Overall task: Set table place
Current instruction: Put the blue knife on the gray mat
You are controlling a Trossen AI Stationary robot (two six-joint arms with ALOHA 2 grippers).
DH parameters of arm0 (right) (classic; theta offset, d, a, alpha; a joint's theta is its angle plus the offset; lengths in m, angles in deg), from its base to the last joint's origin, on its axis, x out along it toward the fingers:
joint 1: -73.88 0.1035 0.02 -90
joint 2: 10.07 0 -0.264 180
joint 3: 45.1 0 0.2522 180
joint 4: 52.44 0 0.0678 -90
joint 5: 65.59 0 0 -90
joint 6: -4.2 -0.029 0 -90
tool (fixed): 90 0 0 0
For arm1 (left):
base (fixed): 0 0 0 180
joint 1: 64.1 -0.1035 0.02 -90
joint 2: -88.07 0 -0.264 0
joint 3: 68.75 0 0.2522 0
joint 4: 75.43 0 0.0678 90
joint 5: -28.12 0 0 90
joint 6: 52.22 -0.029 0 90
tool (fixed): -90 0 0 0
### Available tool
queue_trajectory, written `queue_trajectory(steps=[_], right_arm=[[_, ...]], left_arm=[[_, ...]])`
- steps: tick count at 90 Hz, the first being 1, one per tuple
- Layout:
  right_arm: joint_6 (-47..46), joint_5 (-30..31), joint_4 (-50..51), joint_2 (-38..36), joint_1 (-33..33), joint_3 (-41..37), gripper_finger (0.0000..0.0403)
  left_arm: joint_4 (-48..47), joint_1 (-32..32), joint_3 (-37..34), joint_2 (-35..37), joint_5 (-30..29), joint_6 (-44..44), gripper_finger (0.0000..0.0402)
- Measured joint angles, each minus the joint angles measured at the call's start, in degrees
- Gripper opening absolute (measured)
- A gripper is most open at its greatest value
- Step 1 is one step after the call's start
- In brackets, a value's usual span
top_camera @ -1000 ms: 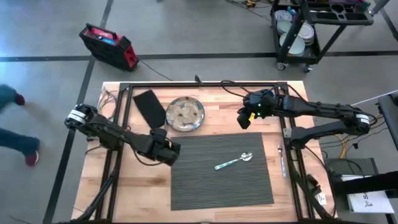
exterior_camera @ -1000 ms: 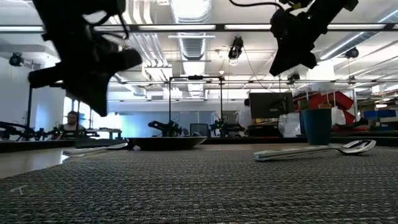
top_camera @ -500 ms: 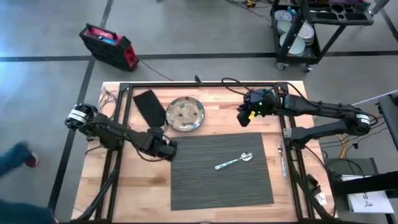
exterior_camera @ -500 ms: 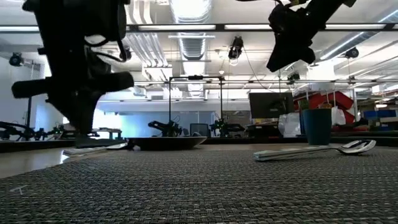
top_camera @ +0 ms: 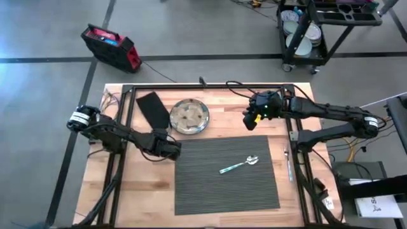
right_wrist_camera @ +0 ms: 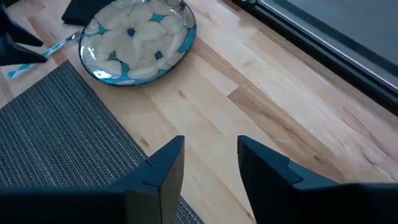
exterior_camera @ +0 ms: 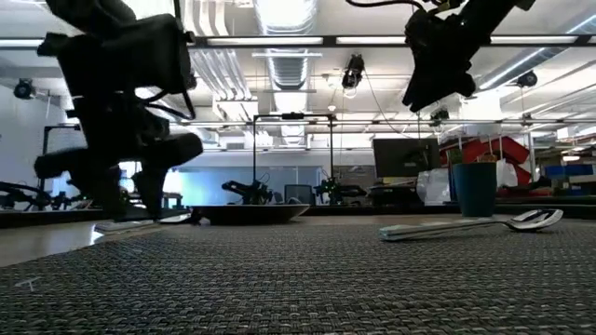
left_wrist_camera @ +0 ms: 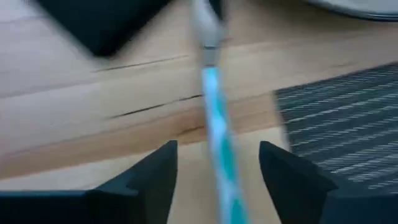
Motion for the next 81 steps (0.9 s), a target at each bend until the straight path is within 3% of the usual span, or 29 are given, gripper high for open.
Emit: queue_trajectory(steps=[11,21,52,81], right_arm=[[-0.1,0.0,0.1,0.0,0.0,0.0,0.0133],[-0.1,0.0,0.3,0.0,0.0,0.0,0.0125],[0.0,0.1,0.4,0.0,0.0,0.0,0.0098],[-0.1,0.3,0.3,0.0,0.0,0.0,0.0078]], left_arm=[[3.2,-1.1,-1.7,0.2,0.2,-0.2,0.0232],[1.5,-1.4,-2.1,0.2,0.5,0.6,0.0211],[1.4,-1.6,-4.6,0.2,1.9,-1.6,0.0017],[3.0,-1.4,-2.1,1.3,0.5,-5.2,0.0001]])
